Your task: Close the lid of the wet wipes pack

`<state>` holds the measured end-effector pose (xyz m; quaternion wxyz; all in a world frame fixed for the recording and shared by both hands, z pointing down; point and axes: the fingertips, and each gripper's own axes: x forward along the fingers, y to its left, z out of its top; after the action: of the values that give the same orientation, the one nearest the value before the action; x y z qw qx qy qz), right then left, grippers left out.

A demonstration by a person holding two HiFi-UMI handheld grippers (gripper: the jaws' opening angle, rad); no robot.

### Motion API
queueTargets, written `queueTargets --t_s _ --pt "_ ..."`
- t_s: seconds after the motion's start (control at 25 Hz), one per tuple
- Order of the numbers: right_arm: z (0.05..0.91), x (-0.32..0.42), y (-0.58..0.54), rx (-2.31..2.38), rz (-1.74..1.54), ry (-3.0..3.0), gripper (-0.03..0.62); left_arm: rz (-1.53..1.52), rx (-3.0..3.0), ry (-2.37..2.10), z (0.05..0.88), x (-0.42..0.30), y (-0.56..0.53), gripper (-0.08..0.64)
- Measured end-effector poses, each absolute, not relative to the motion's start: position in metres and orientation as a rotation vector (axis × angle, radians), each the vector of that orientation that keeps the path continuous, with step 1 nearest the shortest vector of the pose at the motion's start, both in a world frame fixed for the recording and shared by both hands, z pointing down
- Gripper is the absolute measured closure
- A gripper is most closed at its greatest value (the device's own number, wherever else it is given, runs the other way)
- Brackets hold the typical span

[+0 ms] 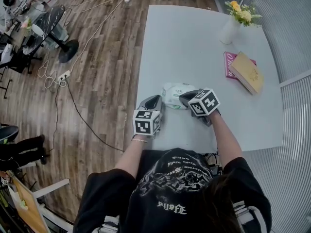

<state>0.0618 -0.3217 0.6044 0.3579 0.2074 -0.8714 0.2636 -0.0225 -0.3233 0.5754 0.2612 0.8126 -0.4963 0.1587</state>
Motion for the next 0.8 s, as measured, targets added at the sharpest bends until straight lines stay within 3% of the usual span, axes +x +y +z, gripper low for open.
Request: queueTargets --t_s 0.8 --pt "0.615 0.066 -0.324 0.874 0.747 -2.233 0.594 0.413 2.199 -1.321 0.577 -0.019 -0.309 0.546"
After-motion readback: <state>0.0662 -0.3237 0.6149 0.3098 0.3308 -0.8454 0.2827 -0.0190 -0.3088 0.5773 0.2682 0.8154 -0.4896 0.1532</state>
